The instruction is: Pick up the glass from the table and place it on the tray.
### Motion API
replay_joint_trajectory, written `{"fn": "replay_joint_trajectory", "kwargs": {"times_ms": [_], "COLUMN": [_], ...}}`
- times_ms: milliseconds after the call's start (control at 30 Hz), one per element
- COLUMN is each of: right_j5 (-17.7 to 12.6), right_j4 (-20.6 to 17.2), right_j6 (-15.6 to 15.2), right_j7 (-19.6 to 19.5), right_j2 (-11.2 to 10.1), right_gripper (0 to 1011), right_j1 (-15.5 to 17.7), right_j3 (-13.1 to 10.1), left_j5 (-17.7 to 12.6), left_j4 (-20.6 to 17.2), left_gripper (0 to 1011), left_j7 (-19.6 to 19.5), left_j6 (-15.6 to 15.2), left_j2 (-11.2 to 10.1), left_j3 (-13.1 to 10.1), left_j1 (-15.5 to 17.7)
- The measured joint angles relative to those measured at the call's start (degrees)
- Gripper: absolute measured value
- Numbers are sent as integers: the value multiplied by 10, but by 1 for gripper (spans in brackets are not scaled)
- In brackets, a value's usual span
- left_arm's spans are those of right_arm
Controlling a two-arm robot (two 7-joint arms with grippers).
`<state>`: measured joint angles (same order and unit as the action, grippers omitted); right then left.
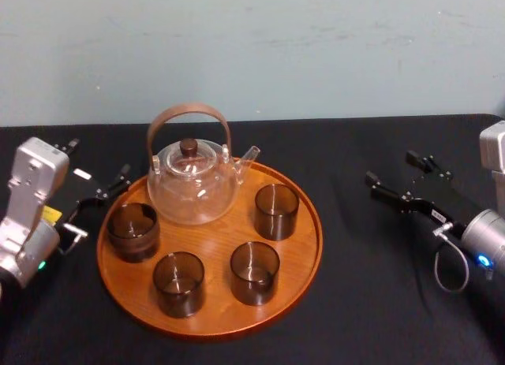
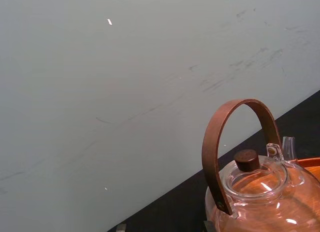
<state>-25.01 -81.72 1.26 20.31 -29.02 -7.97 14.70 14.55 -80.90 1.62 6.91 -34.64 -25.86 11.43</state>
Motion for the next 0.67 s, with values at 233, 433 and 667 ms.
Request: {"fn": "replay_joint_trajectory", "kwargs": {"times_ms": [233,433,667], "right_j5": [4,4,3], "right_j4": [1,1,1], "right_j6": [-2,-2,-2], "right_j7": [-3,-2,-1], "right_j2": [2,2,1], "right_gripper": [1002,1002,1002], "right_j1": [2,1,1], "right_j3": [-3,-2,-1], "left_j5": [0,0,0], "left_j4": [0,0,0], "left_gripper": [1001,1002,1001], "left_j7": [0,0,0], "left_j6": [0,0,0], "left_j2": [0,0,0], "left_j3": [0,0,0], "left_j1": [0,0,0]}}
